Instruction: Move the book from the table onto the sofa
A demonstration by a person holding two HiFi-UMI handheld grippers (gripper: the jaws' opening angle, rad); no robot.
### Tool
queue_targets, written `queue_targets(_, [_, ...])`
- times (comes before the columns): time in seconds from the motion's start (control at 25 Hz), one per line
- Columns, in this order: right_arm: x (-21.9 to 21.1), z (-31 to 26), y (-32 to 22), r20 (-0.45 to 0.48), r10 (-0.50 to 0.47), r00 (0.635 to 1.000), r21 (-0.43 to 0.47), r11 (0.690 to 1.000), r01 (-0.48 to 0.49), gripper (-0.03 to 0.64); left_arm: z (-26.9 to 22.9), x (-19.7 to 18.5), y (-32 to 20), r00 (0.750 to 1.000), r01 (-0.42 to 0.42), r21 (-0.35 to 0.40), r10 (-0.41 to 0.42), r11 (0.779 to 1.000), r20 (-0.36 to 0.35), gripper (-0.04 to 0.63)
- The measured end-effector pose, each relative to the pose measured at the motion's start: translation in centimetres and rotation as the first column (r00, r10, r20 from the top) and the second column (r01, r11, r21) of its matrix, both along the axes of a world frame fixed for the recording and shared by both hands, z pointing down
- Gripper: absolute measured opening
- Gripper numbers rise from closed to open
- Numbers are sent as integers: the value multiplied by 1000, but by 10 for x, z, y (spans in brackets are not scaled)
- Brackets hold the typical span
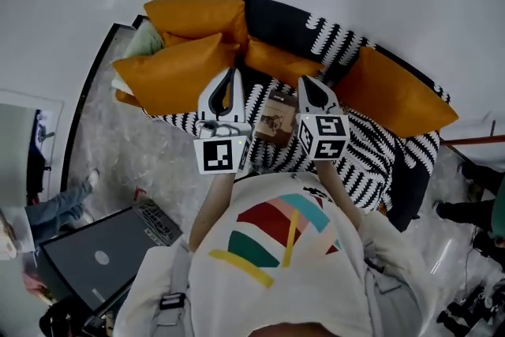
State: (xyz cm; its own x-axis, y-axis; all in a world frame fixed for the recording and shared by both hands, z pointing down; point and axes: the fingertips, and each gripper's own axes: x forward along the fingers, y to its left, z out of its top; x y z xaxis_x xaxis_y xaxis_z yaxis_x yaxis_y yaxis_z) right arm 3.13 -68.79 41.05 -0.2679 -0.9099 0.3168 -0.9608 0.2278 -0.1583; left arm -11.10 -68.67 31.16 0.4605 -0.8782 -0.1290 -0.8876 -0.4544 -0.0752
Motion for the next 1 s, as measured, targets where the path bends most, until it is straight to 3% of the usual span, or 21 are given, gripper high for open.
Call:
queue_targets(0.32, [-60, -19, 29, -191, -111, 975, 108, 985, 133, 12, -4, -7, 6, 1000, -22, 27, 22, 999, 15, 3])
queue_targets(0.72, [-75, -26, 30, -239, -151, 959, 132, 974, 186, 12, 3, -32, 13, 999, 46, 19, -46, 999, -4, 3])
queue_targets(1.0, [-72, -24, 29, -296, -147, 944, 126, 973, 191, 12, 19, -37, 13, 998, 62, -28, -63, 998, -29, 3])
